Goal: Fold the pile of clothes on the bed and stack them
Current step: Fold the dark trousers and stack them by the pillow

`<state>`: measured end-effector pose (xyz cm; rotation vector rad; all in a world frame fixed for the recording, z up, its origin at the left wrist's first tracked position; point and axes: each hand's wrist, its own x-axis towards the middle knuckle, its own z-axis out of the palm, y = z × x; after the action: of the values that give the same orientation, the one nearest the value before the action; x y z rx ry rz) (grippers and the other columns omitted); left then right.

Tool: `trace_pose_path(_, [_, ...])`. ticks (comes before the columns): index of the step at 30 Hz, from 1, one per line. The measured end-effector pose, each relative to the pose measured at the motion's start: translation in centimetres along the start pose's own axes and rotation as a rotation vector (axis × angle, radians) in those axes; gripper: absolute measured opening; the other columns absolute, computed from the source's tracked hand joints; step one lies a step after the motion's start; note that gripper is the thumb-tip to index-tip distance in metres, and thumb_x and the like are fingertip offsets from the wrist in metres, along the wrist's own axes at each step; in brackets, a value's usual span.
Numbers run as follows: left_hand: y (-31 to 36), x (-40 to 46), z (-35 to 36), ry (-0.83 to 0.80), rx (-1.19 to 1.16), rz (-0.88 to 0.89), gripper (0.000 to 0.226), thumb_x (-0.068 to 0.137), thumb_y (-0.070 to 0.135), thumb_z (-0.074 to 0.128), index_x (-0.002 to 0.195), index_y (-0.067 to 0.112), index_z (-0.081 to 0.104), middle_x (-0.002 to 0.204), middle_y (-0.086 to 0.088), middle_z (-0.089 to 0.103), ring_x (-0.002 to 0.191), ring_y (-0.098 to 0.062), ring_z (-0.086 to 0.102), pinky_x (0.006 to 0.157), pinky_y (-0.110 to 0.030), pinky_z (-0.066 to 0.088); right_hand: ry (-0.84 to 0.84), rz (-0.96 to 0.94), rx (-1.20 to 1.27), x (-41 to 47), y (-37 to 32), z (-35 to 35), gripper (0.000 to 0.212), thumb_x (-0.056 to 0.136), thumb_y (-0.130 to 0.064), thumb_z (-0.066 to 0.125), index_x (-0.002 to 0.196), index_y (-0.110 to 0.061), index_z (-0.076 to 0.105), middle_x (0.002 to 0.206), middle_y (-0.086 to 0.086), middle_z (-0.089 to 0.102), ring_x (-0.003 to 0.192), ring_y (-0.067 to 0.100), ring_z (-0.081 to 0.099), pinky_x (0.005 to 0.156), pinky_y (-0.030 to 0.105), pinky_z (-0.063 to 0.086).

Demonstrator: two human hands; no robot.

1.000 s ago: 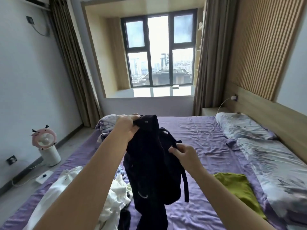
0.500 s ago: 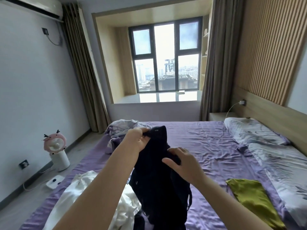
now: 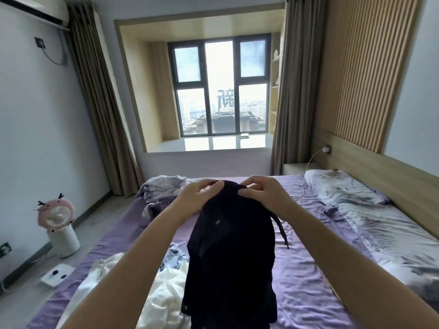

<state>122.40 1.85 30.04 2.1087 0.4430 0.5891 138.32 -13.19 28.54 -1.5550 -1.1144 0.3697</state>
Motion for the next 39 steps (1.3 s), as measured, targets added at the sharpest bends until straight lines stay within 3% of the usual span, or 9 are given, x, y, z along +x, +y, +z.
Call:
trace_pose_path(3, [2.0,0.5,2.1,-0.058,0.162,0.134,0.046,0.082,0.048,0.068,0.125,0.035,0.058,0.114,0.017,0.061,0.105,-0.002,0.057,0.088,-0.019,0.041,-0.016,-0.047,-0.075,0.0,-0.7,0.3,0.009,0.083,-0.017,0.07,0.087,-0.025,0.071,0.077,-0.001,0.075,0.07,0.012,0.07,0.061,0.021,0.054])
trace_pose_path(9, [3.0,1.8,5.2,-0.18,0.441,0.119,0.027,0.084,0.034,0.07,0.107,0.02,0.072,0.089,0.004,0.066,0.084,-0.011,0.057,0.065,-0.017,0.037,0.092,0.027,-0.05,-3.3,2.4,-1.4,0.021,0.079,-0.016,0.075,0.092,-0.022,0.06,0.078,-0.001,0.073,0.07,0.009,0.067,0.064,0.018,0.052])
trace_pose_path(13, [2.6,2.4,6.0,-0.082,0.318,0.044,0.02,0.089,0.028,0.063,0.094,0.01,0.069,0.088,-0.003,0.064,0.08,-0.017,0.057,0.062,-0.024,0.04,0.098,0.178,-0.16,-7.6,7.8,-1.7,0.026,0.077,-0.009,0.076,0.092,-0.026,0.062,0.077,-0.011,0.068,0.074,0.006,0.063,0.067,0.017,0.048])
trace_pose_path(16, [2.8,3.1,5.2,0.03,0.103,-0.017,0.023,0.087,0.031,0.066,0.087,0.008,0.064,0.081,-0.004,0.061,0.076,-0.019,0.056,0.067,-0.031,0.045,0.101,0.3,-0.362,-10.8,11.8,-2.0,0.012,0.082,-0.017,0.072,0.092,-0.019,0.068,0.081,-0.01,0.065,0.078,0.008,0.061,0.062,0.011,0.041])
trace_pose_path(21, [2.1,3.4,3.3,0.169,0.117,0.005,0.024,0.085,0.032,0.069,0.083,0.009,0.061,0.081,-0.004,0.06,0.079,-0.022,0.057,0.065,-0.03,0.042,0.128,0.392,-0.487,-11.3,11.8,-3.8,0.012,0.09,-0.024,0.063,0.099,-0.019,0.068,0.082,-0.007,0.064,0.081,0.012,0.06,0.058,0.007,0.038])
trace_pose_path(25, [0.4,2.3,1.0,0.187,0.099,0.053,0.023,0.087,0.025,0.069,0.108,0.019,0.063,0.098,-0.005,0.06,0.096,-0.025,0.058,0.082,-0.032,0.045,0.082,0.333,-0.613,-10.7,8.9,-6.2,0.026,0.091,-0.011,0.059,0.116,-0.014,0.066,0.108,0.004,0.069,0.1,0.017,0.063,0.086,0.028,0.046])
trace_pose_path(29, [-1.2,1.1,-1.2,0.033,0.258,0.155,0.028,0.087,0.022,0.068,0.112,0.031,0.06,0.115,-0.006,0.059,0.107,-0.022,0.053,0.088,-0.029,0.038,0.194,0.289,-0.646,-10.6,6.1,-8.7,0.027,0.091,-0.008,0.06,0.116,-0.014,0.068,0.103,0.003,0.071,0.074,-0.002,0.06,0.065,0.006,0.043])
trace_pose_path(34, [-2.1,0.3,-2.1,-0.173,0.292,0.144,0.015,0.081,0.036,0.074,0.089,0.042,0.063,0.113,0.0,0.059,0.106,-0.017,0.055,0.09,-0.031,0.041,0.32,0.361,-0.624,-10.3,3.2,-10.4,0.019,0.092,-0.015,0.057,0.103,-0.02,0.072,0.072,-0.003,0.067,0.054,0.007,0.064,0.04,0.023,0.051])
trace_pose_path(39, [-2.3,1.3,-1.9,-0.189,0.383,0.038,0.025,0.077,0.041,0.076,0.072,0.019,0.065,0.071,-0.003,0.065,0.07,-0.021,0.062,0.063,-0.031,0.047,0.447,0.328,-0.342,-10.1,1.1,-10.8,0.019,0.092,-0.003,0.057,0.106,-0.006,0.07,0.095,0.014,0.068,0.073,0.031,0.068,0.061,0.041,0.06])
